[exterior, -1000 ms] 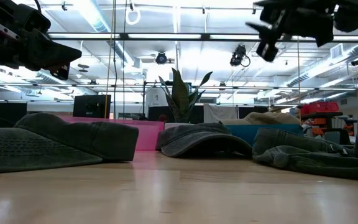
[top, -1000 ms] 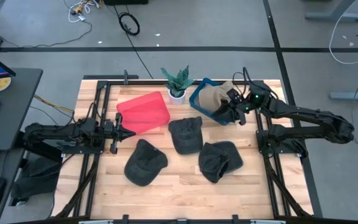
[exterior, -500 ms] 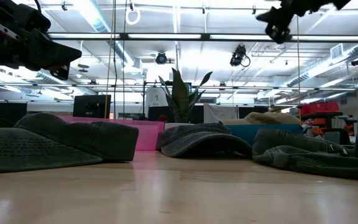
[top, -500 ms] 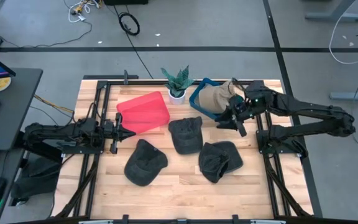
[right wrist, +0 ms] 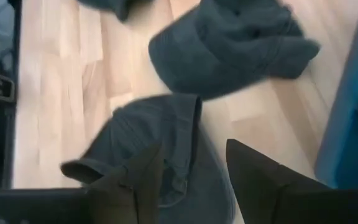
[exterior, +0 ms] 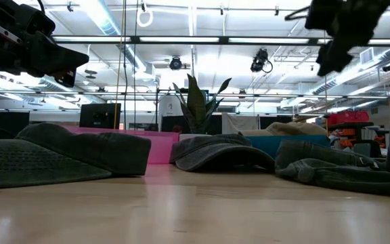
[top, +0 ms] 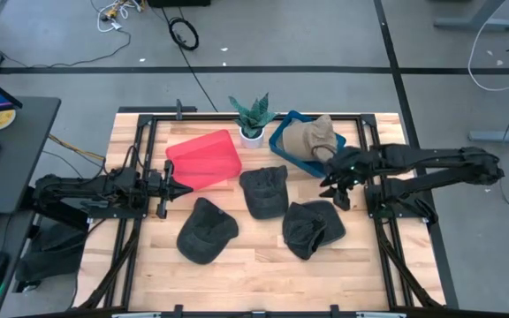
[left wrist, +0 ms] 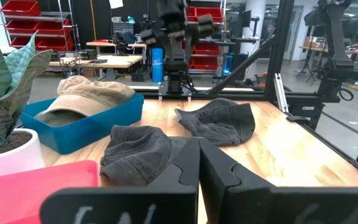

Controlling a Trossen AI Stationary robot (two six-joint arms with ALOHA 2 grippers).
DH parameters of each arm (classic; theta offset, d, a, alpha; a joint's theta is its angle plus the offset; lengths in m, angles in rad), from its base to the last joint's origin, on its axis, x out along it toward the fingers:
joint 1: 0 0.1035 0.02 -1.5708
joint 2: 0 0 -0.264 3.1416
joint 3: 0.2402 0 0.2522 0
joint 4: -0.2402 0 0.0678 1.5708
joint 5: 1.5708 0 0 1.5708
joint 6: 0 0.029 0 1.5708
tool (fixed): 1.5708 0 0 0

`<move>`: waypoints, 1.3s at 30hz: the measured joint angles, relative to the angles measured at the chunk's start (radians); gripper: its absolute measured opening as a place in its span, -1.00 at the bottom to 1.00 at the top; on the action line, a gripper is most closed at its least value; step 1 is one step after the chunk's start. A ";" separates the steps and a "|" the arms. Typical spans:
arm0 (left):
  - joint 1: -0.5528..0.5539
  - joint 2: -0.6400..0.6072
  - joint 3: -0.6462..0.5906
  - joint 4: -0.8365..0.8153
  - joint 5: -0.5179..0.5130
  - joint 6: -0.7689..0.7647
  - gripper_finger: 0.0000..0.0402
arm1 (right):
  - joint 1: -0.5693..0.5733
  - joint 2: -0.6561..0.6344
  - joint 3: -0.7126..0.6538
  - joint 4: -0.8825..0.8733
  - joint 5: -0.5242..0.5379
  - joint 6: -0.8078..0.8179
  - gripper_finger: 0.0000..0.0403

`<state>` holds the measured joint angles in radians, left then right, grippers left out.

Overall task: Pick & Place hat
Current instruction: Put the right black cap into the pink bin

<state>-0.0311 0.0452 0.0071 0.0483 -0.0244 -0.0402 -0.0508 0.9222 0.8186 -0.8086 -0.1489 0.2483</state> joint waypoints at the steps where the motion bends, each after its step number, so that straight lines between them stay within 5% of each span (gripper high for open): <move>1: 0.000 0.000 0.000 0.000 0.000 0.000 -0.99 | 0.001 0.000 -0.027 0.022 0.001 -0.014 -0.10; 12: 0.000 0.000 0.000 0.000 0.000 0.000 -0.99 | 0.000 0.001 -0.276 0.312 0.003 -0.158 -0.10; 27: 0.000 0.000 0.000 0.000 0.000 0.000 -0.99 | 0.000 0.008 -0.332 0.339 0.003 -0.233 -0.10; 39: 0.000 0.000 0.000 0.000 0.000 0.000 -0.99 | 0.000 0.132 -0.419 0.446 0.003 -0.221 -0.10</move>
<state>-0.0311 0.0453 0.0070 0.0483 -0.0246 -0.0402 -0.0513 1.0539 0.4000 -0.3627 -0.1458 0.0276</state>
